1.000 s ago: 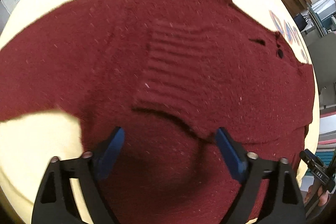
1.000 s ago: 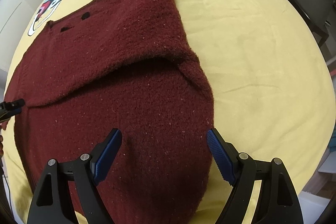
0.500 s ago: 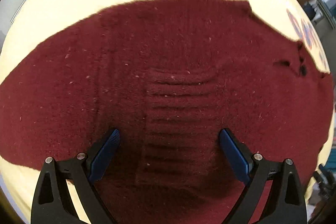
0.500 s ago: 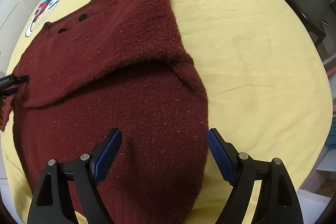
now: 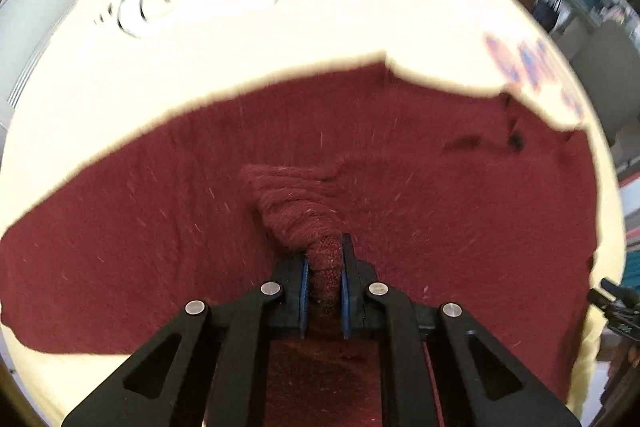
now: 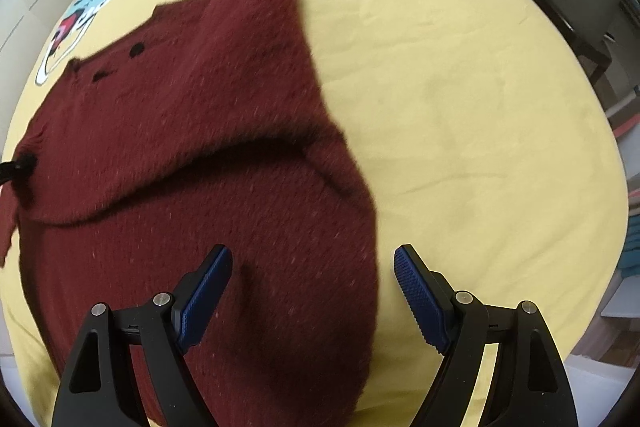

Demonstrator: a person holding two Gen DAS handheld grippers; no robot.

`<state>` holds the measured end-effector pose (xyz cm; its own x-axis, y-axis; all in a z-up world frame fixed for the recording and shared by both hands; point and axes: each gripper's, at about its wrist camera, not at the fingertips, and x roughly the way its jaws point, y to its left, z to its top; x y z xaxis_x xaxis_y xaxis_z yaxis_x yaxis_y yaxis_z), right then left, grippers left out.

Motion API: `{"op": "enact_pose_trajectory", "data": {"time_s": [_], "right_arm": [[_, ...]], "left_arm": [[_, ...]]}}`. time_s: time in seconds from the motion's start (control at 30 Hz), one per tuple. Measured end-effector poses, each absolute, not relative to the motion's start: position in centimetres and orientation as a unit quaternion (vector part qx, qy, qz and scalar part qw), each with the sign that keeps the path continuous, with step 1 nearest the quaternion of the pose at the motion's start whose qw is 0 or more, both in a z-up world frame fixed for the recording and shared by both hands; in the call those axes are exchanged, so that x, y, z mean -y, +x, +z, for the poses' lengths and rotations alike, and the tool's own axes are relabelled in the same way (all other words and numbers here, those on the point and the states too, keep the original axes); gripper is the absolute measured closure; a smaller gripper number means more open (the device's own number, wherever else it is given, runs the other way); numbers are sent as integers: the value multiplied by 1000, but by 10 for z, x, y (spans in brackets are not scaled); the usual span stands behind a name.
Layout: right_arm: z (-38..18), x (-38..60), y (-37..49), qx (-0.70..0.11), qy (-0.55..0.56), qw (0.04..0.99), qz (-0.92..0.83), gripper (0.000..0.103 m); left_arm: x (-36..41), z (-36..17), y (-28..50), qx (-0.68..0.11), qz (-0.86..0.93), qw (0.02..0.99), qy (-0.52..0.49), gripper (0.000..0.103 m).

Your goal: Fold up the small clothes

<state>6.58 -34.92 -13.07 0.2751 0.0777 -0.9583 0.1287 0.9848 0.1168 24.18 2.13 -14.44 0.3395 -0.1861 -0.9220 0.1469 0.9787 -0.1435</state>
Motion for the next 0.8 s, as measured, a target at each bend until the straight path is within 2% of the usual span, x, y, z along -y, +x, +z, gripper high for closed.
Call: {"op": "enact_pose_trajectory", "data": {"time_s": [0.13, 0.27, 0.43, 0.47, 0.5, 0.8], "right_arm": [[-118, 361, 91, -579, 96, 809, -21, 19], [-120, 372, 150, -569, 122, 813, -8, 19], [-138, 370, 203, -582, 150, 799, 16, 19], [-145, 367, 209, -592, 154, 791, 20, 31], [-150, 363, 212, -603, 151, 783, 20, 81], [-136, 370, 195, -577, 131, 806, -16, 87]], "left_arm": [[-26, -133, 244, -546, -82, 834, -9, 93], [-38, -163, 237, -567, -68, 821, 2, 93], [-53, -174, 227, -565, -58, 823, -15, 93], [-53, -175, 226, -563, -57, 824, -16, 93], [-51, -176, 226, -563, -56, 825, -14, 93], [-37, -176, 223, -550, -67, 832, 28, 93]]}}
